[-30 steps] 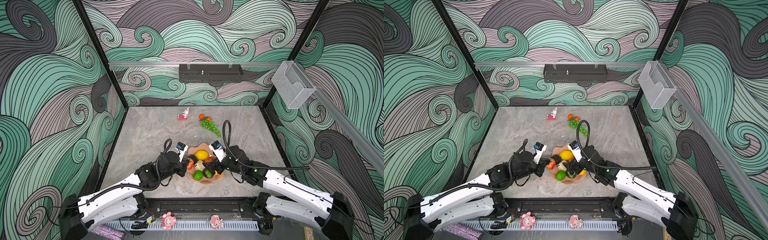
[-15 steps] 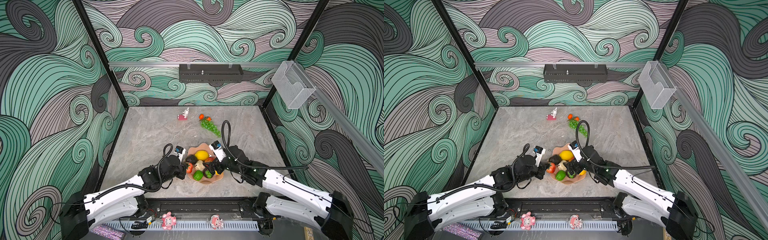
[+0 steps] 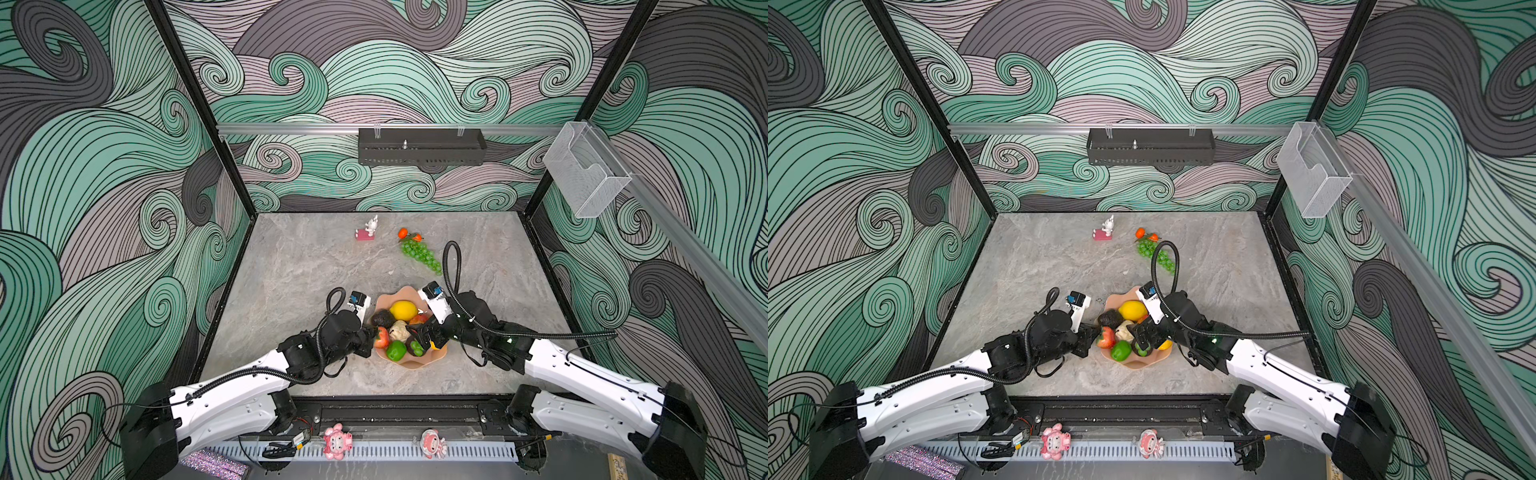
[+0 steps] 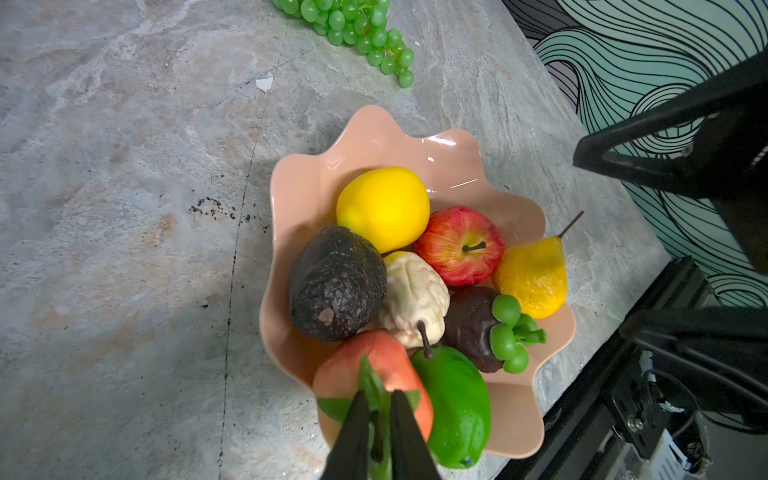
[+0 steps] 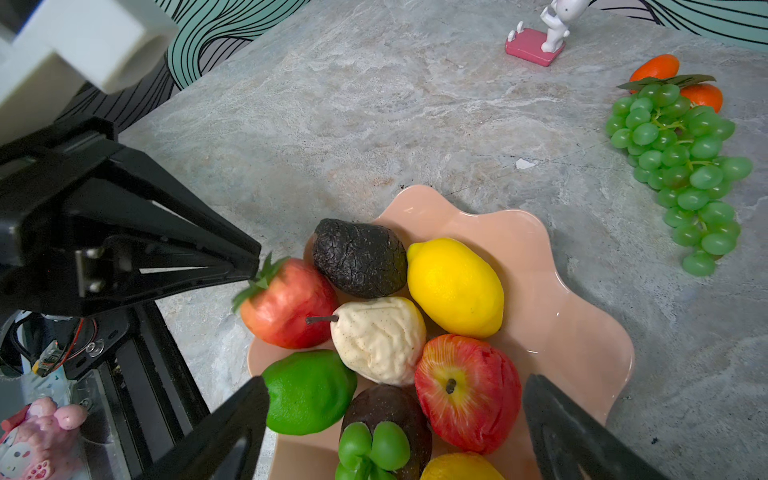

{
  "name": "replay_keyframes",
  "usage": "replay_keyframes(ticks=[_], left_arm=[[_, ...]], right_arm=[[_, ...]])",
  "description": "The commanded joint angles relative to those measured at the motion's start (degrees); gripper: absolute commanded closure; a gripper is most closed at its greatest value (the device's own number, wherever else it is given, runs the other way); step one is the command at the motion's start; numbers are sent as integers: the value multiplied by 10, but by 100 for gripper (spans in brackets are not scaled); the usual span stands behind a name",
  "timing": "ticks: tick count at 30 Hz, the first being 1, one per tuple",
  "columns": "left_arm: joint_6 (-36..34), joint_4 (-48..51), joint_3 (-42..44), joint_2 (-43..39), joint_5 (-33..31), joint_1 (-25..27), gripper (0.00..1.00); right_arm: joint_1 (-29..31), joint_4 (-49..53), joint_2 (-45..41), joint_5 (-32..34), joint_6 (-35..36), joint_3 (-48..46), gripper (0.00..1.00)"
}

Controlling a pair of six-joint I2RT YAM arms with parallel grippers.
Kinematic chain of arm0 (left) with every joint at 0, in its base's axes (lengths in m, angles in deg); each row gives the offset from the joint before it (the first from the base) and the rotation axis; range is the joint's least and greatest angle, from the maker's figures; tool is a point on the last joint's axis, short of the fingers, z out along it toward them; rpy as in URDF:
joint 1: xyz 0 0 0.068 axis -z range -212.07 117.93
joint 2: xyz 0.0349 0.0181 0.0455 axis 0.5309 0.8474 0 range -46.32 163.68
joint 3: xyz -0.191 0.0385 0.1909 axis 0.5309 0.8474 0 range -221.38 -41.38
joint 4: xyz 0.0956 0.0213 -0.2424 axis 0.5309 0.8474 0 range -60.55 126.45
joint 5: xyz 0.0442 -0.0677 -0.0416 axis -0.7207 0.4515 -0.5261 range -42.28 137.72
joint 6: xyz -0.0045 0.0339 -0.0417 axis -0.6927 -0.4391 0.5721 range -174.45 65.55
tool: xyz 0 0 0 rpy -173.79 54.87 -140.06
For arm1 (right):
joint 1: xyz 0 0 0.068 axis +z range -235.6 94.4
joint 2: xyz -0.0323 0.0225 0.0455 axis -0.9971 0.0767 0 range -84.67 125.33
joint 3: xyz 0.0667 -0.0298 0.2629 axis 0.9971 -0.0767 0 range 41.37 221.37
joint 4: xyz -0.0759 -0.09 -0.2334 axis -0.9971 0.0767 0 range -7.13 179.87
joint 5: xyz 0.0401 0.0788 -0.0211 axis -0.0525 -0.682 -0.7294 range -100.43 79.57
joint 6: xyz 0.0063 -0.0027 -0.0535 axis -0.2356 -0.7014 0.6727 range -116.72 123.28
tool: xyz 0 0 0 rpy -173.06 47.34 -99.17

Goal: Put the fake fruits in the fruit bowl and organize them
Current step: 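Open the right gripper to release the apple in the bowl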

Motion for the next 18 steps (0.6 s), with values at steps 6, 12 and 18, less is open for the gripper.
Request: replay_keyframes(ticks=[6,12,18], left_arm=[[2,-3,-1,13,8,4,83],[-2,6,-11,11,7,4,83],[-25,53,-42,-24,-44,4,77]], right_arm=[[1,5,0,13,-6,6,4],[1,13,-3,22,-9,9,1],[-16,68,2,54,-15,56,3]])
